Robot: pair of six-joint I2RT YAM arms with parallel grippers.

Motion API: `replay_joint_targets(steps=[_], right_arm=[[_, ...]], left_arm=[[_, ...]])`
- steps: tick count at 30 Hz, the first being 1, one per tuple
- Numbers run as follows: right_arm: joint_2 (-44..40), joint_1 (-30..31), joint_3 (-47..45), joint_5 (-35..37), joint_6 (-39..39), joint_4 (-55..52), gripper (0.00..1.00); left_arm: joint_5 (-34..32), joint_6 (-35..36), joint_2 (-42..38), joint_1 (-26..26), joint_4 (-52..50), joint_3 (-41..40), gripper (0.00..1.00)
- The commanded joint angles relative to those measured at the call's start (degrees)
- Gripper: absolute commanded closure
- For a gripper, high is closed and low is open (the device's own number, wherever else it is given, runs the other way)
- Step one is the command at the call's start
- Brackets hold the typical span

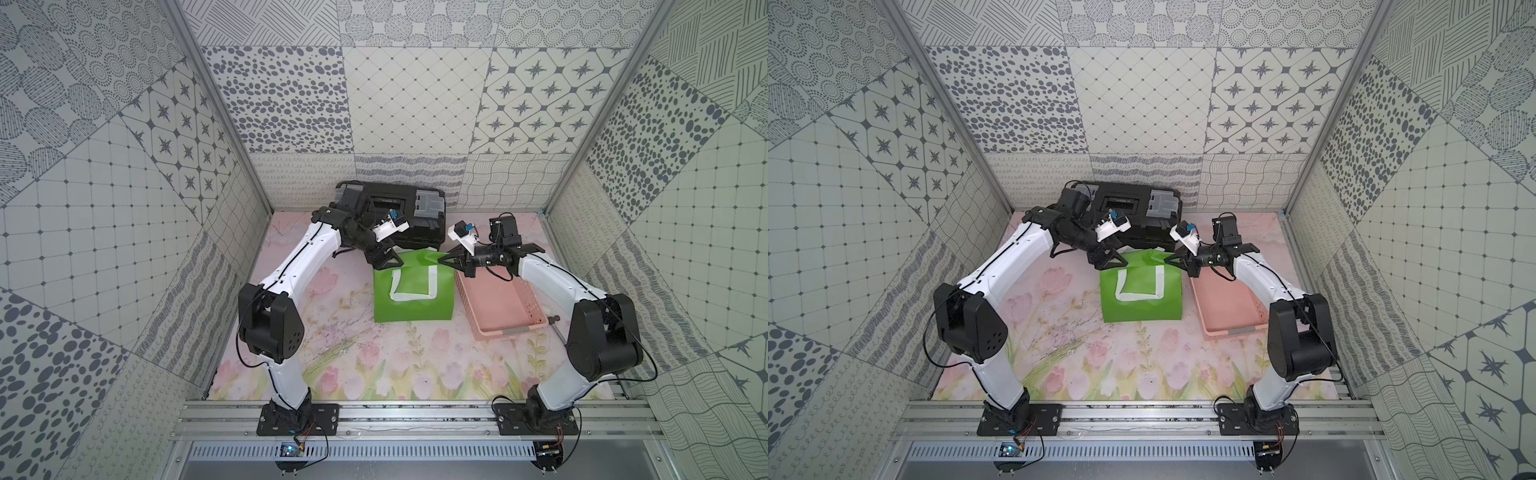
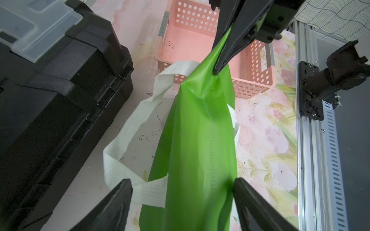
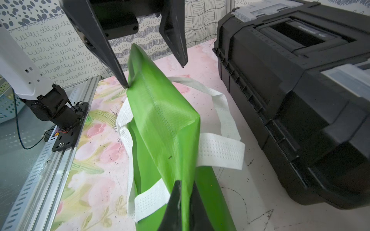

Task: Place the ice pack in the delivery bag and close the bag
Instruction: Seal the delivery bag at the center of the board.

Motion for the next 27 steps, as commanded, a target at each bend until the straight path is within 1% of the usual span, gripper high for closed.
replay_joint_targets(steps=[1,3,7,9,10,16,20,24,27], right_arm=[[-2.2,-0.4,-1.0,1.0,2.7,2.8,1.0],[-2.3,-0.8,-1.7,0.1,4.2,4.3,1.0],[-2.8,-1.6,-2.8,-1.3,5.4,5.6,1.0],[-3.2,-2.4,-3.5,-1.7,6.2,6.7,1.0],[-3.5,-2.9,-4.0,-1.9,6.7,7.2,1.0],[-5.9,-5.9,-6.3,-3.9,10.2,11.2,1.0],[-7.4,-7.8,-8.6,-5.9,14.5,16.4,1.0],[-8.0,-8.2,-9.4,-7.7,15.1,17.7,1.0],[-7.7,-8.2,-10.0,-9.4,17.7,21.1,1.0]], left_arm=[[0.8,1.1,-0.2,0.5,-1.4,-2.4,0.29],[-0.3,2.0,-0.7,0.5,-1.6,-3.4,0.44],[-1.2,1.5,-1.8,1.5,-0.8,-4.8,0.85],[-1.3,1.4,-2.5,2.0,-0.5,-5.6,0.99],[-1.5,1.1,-3.0,2.3,-0.1,-6.2,1.0],[-0.3,0.0,-6.6,4.4,3.0,-10.7,1.0],[1.3,-2.0,-8.7,6.0,6.3,-14.6,1.0],[2.6,-3.3,-9.9,6.9,9.0,-17.2,1.0],[3.4,-3.9,-10.5,7.0,10.3,-18.5,1.0]])
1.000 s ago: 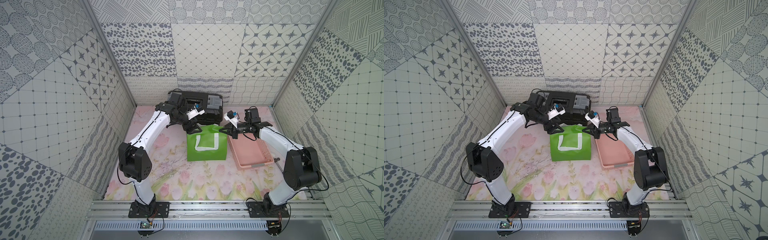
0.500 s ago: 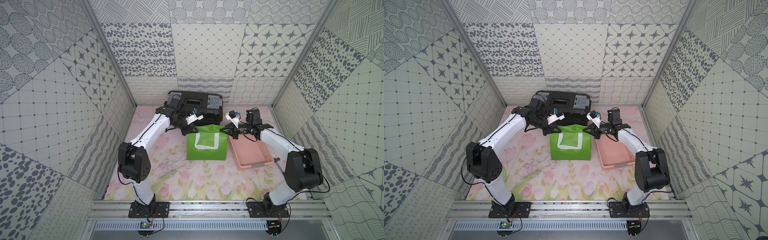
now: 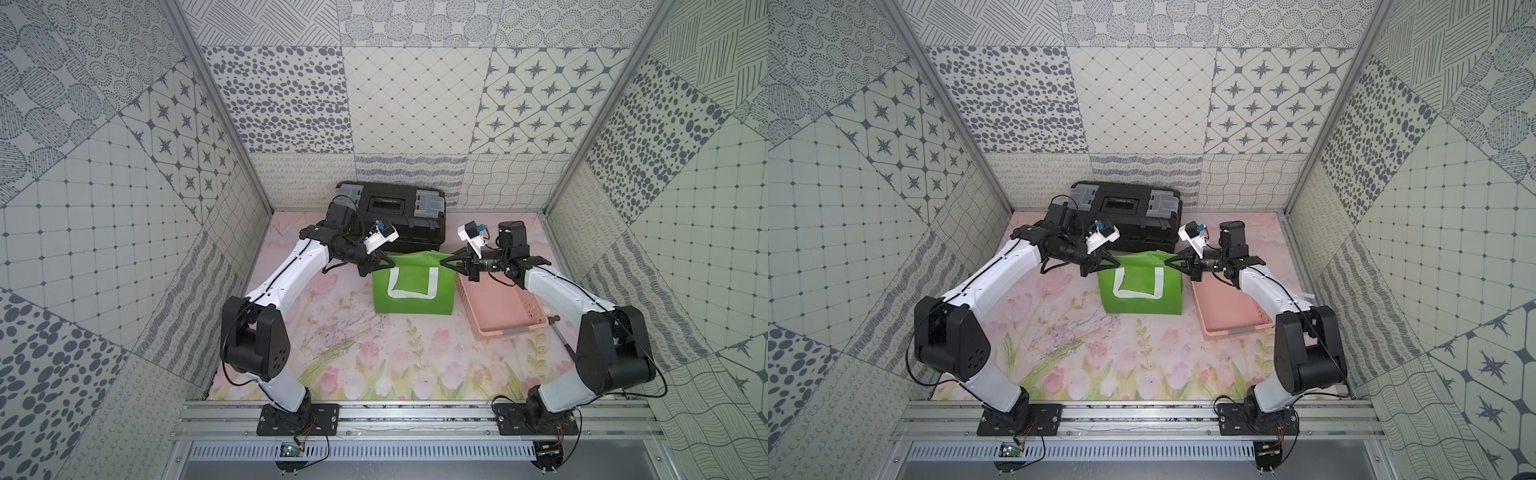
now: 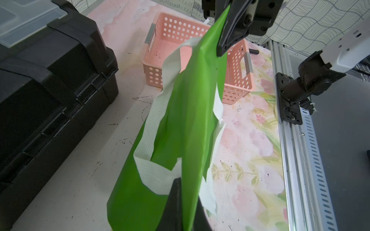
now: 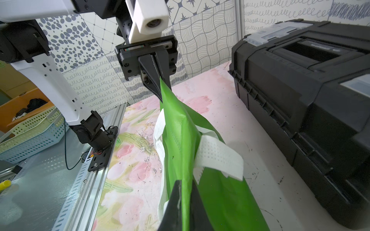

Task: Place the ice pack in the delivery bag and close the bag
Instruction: Seal the delivery bag at the center of the board, then pick up the delivery bag from the center of the board, then place the delivery bag at the center of the board.

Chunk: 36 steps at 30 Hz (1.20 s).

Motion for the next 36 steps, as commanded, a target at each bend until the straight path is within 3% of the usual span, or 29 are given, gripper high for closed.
replay_joint_targets(steps=[1,5,9,12,15,19,22,30,36], right_arm=[[-2.0,-6.1,-0.6,-0.2,2.9,6.0,1.0],[-2.8,-5.4,1.1,1.7,-0.4,1.2,0.82],[-5.6,-5.6,2.0,5.2,-0.4,-0.8,0.53],[-10.3,-6.2,1.7,9.7,0.2,-1.3,0.29],[-15.4,-6.6,1.2,16.7,1.1,-2.3,0.16],[-21.3,-6.7,1.3,27.0,3.6,-4.5,0.09],[-24.3,-6.7,1.4,31.7,3.9,-5.5,0.06],[-28.0,-6.8,1.0,37.9,4.2,-8.6,0.01],[-30.5,-6.9,0.0,40.3,3.9,-11.1,0.01]], left_arm=[[-4.8,-3.4,-2.0,2.9,0.0,-2.3,1.0],[-3.8,-3.8,-3.5,2.8,1.5,-3.4,1.0],[-6.1,-6.6,-6.0,2.9,1.7,-3.0,1.0],[-8.8,-8.5,-8.8,2.9,0.7,-2.4,1.0],[-10.8,-11.3,-12.0,2.9,0.8,-2.5,1.0],[-15.0,-14.6,-15.7,3.4,1.1,-1.8,1.0],[-14.7,-14.1,-17.1,6.1,1.1,-1.0,1.0],[-9.9,-12.4,-15.8,17.4,3.6,-2.5,1.0],[-7.4,-13.8,-14.2,20.9,10.1,-7.9,1.0]])
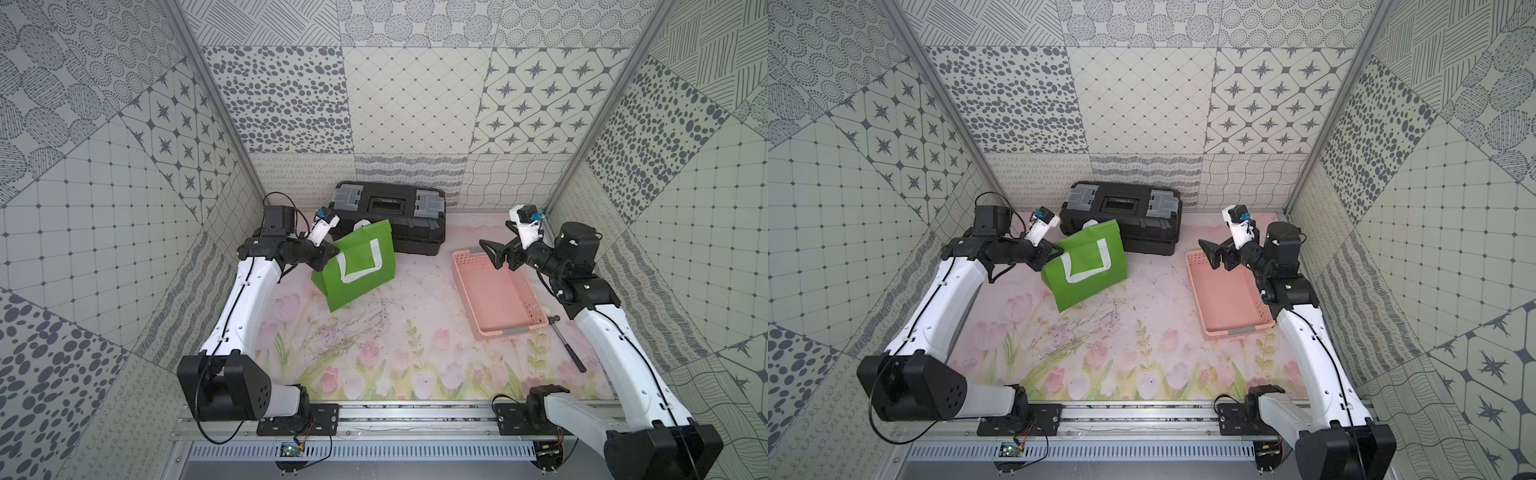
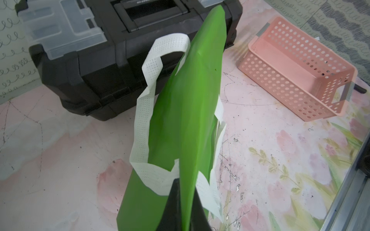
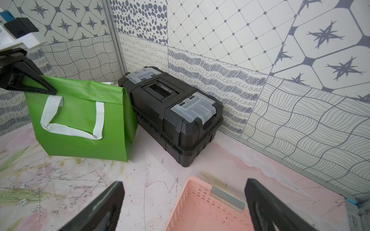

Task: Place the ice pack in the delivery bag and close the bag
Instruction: Place the delivery bag at the center of the board, then reset both arms

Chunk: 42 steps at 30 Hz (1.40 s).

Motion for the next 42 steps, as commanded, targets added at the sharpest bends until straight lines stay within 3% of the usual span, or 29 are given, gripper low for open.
replay_joint_targets(steps=[1,2,4,11,17,24,27,33,38,42], right_arm=[[-2.2,-0.3,-0.3,3.3,0.5,-1.4,0.01],[-2.4,-0.3,-0.2,4.0,0.8,-1.9,0.01],[-3.0,-0.3,0.1,5.7,1.5,-3.1,0.01],[-6.7,-0.3,3.8,14.0,3.5,-9.5,0.01],[-11.7,-0.3,3.3,25.0,9.4,-14.2,0.01],[-17.2,-0.2,-10.7,34.2,16.8,-11.4,0.01],[-17.3,-0.3,-18.7,36.9,17.2,-5.2,0.01],[-13.4,-0.2,-34.2,39.9,19.0,14.3,0.01],[-5.1,-0.3,-38.7,38.6,17.1,29.2,0.01],[2.0,-0.3,-41.3,36.7,16.6,42.5,0.01]], left_arm=[[7.6,-2.1,0.5,2.5,12.0,-2.4,1.0],[7.6,-2.3,0.4,2.6,12.1,-2.7,0.92],[6.8,-2.8,-0.1,2.8,11.6,-3.1,0.66],[-2.0,-7.1,-8.8,3.6,5.6,-2.5,0.02],[-13.5,-19.4,-23.3,3.6,3.3,-7.7,0.01],[-29.7,-36.2,-44.2,3.7,12.5,-32.2,0.01],[-31.6,-38.5,-49.0,3.7,14.2,-40.7,0.01],[-35.5,-43.9,-50.4,3.7,19.7,-51.7,0.01],[-34.0,-43.2,-47.2,3.7,28.7,-56.0,0.01],[-32.9,-41.5,-40.1,3.7,34.1,-55.9,0.01]])
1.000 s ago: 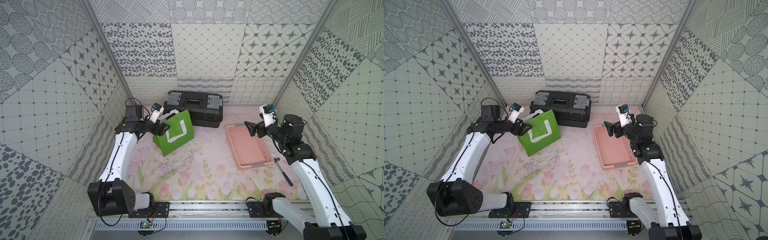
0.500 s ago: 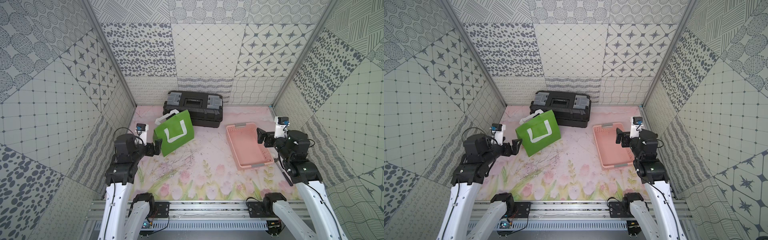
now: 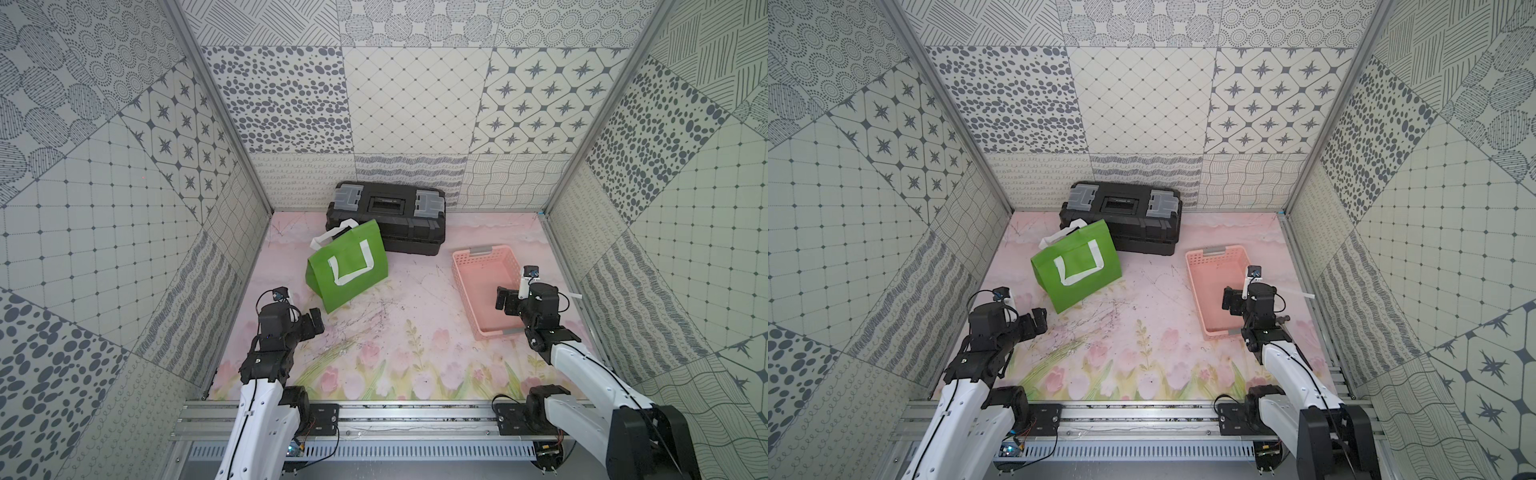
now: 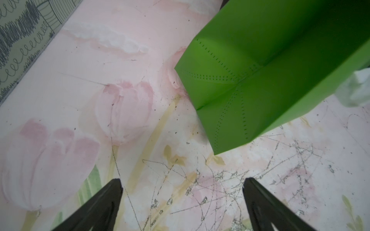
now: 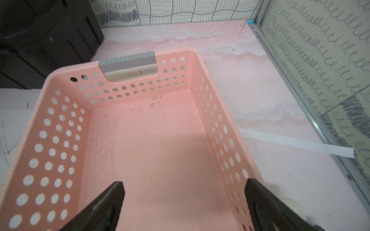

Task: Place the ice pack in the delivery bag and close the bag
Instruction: Reset both arms

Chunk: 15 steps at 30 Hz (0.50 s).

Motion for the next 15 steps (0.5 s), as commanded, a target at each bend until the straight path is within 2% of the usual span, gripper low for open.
replay_joint_targets(steps=[1,7,11,13,15], right_arm=[[4.5,-0.3,-2.0,-1.5,-0.6,20.2,0.01],[18.3,-0.2,-2.2,-5.2,-4.7,37.0,0.01],[25.5,-0.2,2.0,-8.2,-6.1,36.1,0.01],[29.9,-0.5,1.7,-9.1,-5.8,41.2,0.01],[29.4,-2.5,2.6,-9.1,-3.3,38.3,0.01]], left_arm=[[-0.5,-1.6,6.4,0.3,15.5,-0.7,0.01],[7.0,-0.8,15.8,0.2,29.9,-2.2,0.01],[11.2,-0.2,22.3,0.2,40.9,-2.5,0.01],[12.1,-0.1,25.8,0.1,45.5,-2.4,0.01],[12.3,0.6,29.4,-0.3,50.1,-2.2,0.01]])
